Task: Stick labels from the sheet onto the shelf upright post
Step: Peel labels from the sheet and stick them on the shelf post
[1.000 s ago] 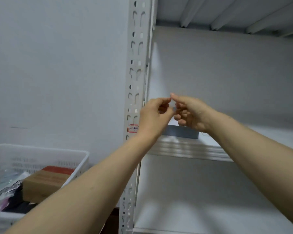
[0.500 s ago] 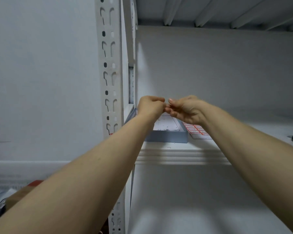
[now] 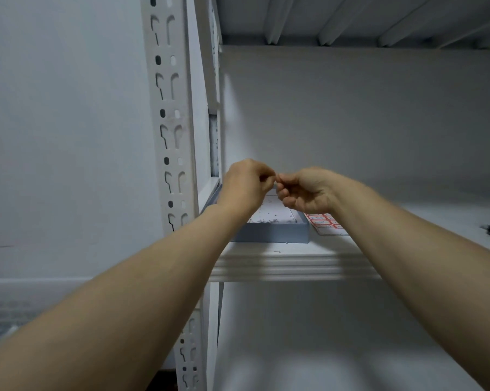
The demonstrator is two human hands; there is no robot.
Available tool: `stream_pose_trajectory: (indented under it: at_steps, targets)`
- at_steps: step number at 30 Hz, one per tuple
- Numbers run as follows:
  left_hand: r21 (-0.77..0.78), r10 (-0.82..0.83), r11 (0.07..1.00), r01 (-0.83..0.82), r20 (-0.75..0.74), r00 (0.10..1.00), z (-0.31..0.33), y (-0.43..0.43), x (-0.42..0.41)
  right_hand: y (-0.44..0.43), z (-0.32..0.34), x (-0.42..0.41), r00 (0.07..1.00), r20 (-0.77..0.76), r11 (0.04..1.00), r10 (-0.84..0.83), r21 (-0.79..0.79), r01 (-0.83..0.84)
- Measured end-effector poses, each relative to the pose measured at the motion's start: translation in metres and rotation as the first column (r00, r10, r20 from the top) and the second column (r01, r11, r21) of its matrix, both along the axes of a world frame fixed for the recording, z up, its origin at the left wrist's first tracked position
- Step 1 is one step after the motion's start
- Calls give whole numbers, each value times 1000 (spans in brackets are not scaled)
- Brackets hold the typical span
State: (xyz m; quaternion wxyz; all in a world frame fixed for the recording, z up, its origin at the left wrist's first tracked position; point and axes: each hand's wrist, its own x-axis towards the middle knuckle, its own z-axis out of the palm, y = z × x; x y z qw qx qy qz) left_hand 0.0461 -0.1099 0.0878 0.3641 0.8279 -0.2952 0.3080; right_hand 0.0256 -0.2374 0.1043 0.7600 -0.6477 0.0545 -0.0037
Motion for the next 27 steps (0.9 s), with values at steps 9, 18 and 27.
stream_pose_trajectory:
  at_steps: [9,18,27]
  targets:
    - [61,54,997,-46,-149,987,-4,-4,9,-7,-4,1,996,45,953,-75,-291,85]
    - [57,49,998,-26,-455,889,2,-12,11,-9,-5,2,979,143,871,-147,-449,196]
    - [114,35,993,21,-468,883,0,-8,10,-7,-9,5,950,238,674,-201,-670,310]
